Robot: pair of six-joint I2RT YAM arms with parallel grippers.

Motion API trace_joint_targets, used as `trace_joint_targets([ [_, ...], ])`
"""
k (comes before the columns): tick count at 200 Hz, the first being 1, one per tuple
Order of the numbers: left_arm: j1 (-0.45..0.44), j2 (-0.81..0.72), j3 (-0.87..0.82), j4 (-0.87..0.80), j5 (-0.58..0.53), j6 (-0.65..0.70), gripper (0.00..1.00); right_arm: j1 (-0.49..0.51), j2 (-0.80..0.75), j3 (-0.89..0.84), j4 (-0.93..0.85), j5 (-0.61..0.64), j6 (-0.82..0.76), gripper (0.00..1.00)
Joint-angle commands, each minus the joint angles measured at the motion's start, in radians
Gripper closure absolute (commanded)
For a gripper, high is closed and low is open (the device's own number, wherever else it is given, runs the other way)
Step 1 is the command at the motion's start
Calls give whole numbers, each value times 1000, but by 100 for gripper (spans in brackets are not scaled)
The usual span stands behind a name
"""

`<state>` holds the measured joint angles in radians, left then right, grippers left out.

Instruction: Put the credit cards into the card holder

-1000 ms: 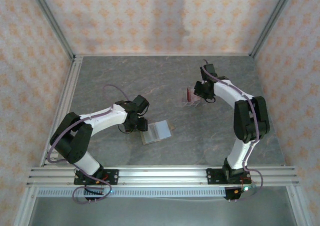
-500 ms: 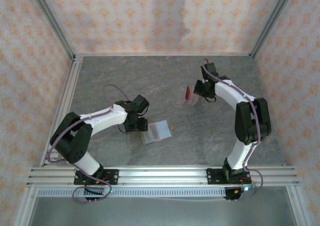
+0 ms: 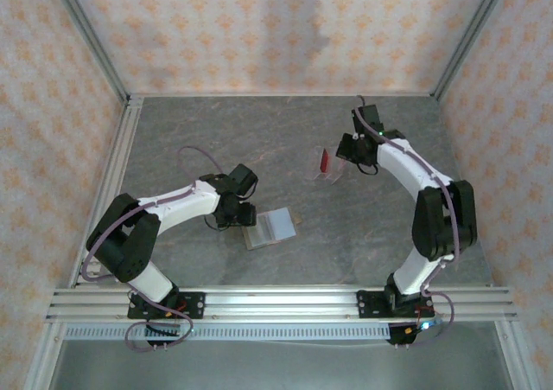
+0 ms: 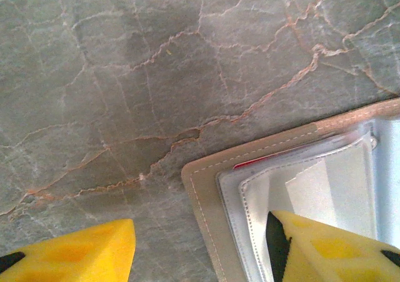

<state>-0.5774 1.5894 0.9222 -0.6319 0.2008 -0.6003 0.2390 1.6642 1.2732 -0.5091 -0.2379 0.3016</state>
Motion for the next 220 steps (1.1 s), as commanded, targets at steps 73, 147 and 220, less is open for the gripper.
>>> trace_joint_targets([
  [73,-15,4,10,-11,-28,22,42,257,-156,-234,281,-277,43,100],
  [147,-49,80,60,-19,-48,25,45,351,-98,-395,540,-394,126,100],
  [220,-55,78,-3,-27,-87,22,57,388,6,-443,706,-453,161,100],
])
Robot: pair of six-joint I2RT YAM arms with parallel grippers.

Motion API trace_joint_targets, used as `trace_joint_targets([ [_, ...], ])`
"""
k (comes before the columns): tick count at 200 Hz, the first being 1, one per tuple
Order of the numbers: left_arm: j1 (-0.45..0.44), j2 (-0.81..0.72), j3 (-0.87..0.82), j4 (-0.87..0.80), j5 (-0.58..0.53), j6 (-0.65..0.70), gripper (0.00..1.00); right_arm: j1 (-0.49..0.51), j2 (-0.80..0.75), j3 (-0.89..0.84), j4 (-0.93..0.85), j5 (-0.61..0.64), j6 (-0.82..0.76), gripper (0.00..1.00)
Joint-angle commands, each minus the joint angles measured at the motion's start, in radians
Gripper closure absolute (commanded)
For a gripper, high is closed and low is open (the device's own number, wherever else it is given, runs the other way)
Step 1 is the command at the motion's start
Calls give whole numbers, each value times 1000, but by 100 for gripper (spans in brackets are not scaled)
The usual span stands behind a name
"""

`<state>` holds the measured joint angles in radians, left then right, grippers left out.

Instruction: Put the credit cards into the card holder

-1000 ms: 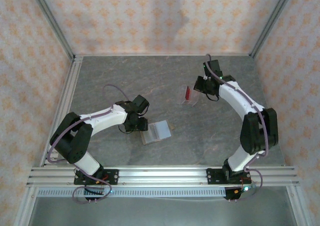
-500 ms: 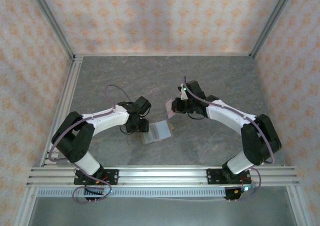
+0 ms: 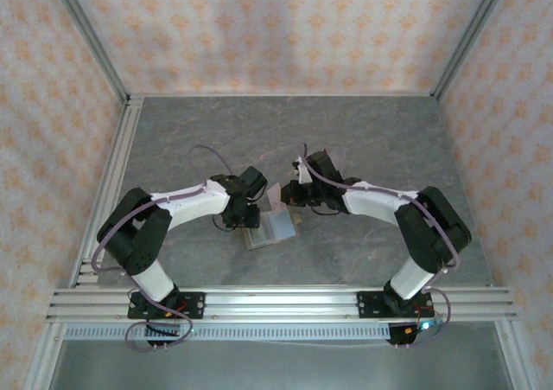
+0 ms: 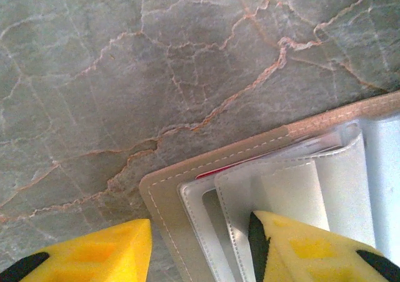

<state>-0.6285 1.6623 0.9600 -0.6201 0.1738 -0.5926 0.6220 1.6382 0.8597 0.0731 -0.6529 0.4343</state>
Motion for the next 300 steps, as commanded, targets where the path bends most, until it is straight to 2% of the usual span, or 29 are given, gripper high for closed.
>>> trace_joint_targets([
  [1,-4,5,-40,-38,-60,14,57,5,33,-31,128,-39,30,100],
  [26,-4,7,-49,-31,-57,5,67,6,65,-68,236,-53,68,100],
  [77,-5,13,-50,-30,-50,3,73,6,129,-94,354,-78,123,100],
  [219,-7,44,-28,-37,-48,5,73,31,74,-187,403,-55,171,100],
  [300,-8,39,-38,-34,-48,5,74,36,-12,-235,409,-59,198,100],
])
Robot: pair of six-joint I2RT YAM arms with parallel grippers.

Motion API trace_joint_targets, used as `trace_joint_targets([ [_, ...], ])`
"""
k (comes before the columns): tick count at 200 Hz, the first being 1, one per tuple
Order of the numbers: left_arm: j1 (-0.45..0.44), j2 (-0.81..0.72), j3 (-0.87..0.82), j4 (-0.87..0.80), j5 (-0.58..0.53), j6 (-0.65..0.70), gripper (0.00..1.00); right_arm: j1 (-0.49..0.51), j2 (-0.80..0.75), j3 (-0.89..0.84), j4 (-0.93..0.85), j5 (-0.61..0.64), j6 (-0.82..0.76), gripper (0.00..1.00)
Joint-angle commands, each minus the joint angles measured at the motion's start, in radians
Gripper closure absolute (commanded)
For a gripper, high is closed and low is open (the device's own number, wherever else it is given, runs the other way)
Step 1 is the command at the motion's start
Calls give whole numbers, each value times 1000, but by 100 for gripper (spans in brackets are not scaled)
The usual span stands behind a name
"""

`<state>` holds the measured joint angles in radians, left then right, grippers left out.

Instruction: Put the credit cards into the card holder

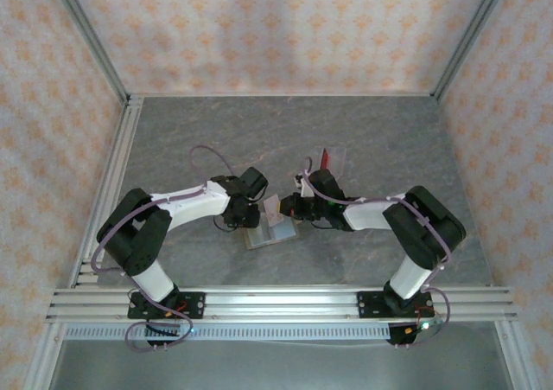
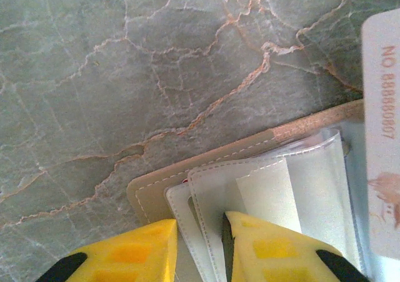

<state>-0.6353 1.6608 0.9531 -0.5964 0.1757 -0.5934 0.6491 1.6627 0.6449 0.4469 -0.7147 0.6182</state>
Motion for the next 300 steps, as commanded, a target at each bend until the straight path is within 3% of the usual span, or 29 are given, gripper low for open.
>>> trace_joint_targets([
  [1,-1,39,-31,-57,-50,6,74,9,-36,-21,35,3,15,100],
  [164,-1,34,-28,-60,-50,7,74,60,33,-36,50,28,18,100],
  [300,-1,34,-29,-59,-48,9,74,60,-30,-65,-30,76,-27,100],
])
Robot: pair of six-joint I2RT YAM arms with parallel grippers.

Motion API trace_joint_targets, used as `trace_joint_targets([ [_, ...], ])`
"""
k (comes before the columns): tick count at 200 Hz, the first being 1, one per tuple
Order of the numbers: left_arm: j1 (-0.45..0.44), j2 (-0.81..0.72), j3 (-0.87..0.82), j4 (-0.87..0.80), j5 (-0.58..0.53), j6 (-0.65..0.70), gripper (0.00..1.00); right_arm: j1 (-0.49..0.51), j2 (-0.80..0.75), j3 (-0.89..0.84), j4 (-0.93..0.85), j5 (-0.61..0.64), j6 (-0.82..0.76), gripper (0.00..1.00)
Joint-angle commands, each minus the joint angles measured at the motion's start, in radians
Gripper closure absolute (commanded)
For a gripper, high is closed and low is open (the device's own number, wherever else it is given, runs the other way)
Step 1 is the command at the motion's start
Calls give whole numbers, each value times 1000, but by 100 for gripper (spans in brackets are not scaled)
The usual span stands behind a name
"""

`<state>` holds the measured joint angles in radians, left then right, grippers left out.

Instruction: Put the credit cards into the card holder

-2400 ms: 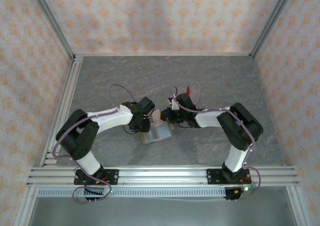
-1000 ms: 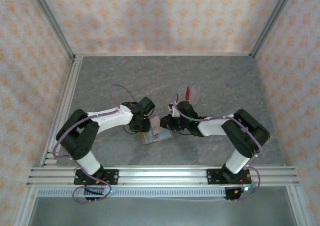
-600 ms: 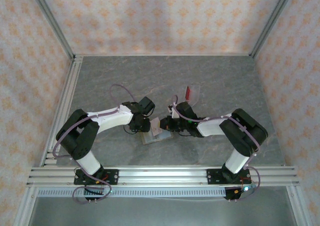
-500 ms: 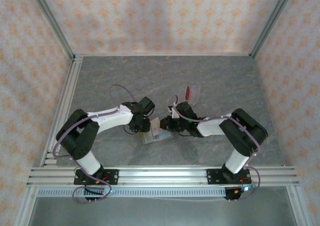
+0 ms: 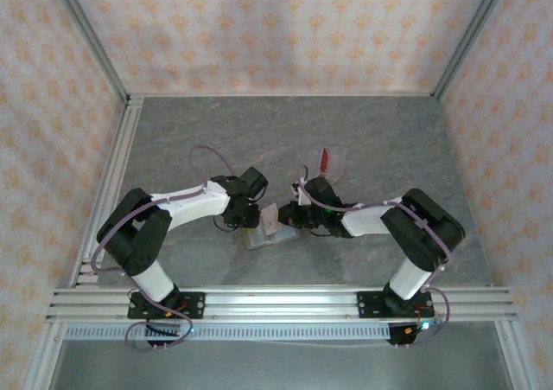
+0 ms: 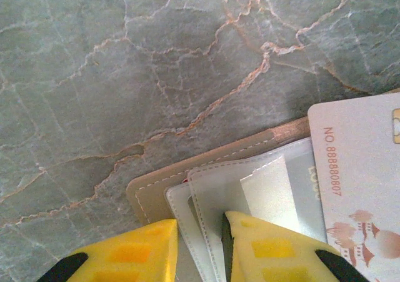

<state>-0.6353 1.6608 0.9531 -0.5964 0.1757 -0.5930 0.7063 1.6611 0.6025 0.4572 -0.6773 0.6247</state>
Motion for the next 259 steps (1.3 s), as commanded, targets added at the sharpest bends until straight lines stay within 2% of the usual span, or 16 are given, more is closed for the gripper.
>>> trace_joint_targets([
  [1,-1,34,-29,-59,-47,8,74,3,-30,-23,-41,39,-35,100],
  [128,-1,27,-33,-58,-44,7,74,2,-60,-51,-74,64,-49,100],
  [259,-1,29,-31,-57,-38,5,75,6,-35,-55,-24,45,-24,100],
])
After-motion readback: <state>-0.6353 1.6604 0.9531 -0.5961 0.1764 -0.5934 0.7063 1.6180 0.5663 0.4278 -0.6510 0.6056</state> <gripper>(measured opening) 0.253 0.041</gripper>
